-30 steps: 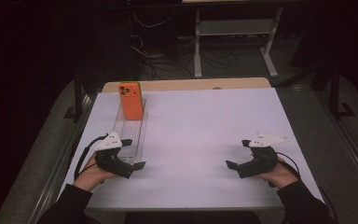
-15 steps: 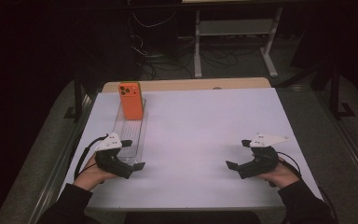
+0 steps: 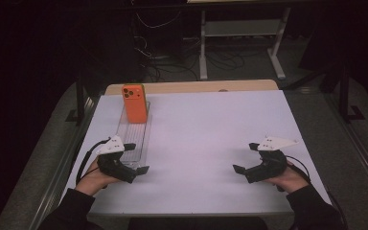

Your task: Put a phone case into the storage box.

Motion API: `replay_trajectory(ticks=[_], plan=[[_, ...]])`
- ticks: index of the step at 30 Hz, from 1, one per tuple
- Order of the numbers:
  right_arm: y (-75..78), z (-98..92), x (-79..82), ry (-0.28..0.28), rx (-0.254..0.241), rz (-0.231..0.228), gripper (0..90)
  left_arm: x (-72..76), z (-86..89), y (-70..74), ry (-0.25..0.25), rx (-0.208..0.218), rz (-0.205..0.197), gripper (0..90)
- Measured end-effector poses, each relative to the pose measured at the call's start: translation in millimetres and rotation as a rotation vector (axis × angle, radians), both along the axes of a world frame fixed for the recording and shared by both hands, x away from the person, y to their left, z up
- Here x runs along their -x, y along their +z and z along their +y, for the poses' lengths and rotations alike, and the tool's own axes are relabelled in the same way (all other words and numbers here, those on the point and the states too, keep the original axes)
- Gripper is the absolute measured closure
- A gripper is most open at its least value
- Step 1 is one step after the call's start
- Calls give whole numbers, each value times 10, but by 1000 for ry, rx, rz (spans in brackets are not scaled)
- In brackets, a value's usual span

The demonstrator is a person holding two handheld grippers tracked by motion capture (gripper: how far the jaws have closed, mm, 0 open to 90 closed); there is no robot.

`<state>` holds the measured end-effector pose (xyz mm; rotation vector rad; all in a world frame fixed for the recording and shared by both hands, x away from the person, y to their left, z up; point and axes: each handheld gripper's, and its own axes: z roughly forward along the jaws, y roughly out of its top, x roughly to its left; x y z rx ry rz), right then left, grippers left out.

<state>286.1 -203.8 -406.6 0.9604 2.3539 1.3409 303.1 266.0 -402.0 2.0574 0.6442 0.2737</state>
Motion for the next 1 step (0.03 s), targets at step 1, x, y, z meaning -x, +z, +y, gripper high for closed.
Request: replay_trajectory(ticks=[1], plan=[[1,-1,2,0,0,1,0,-1,2,4,-1,-1,0,0]])
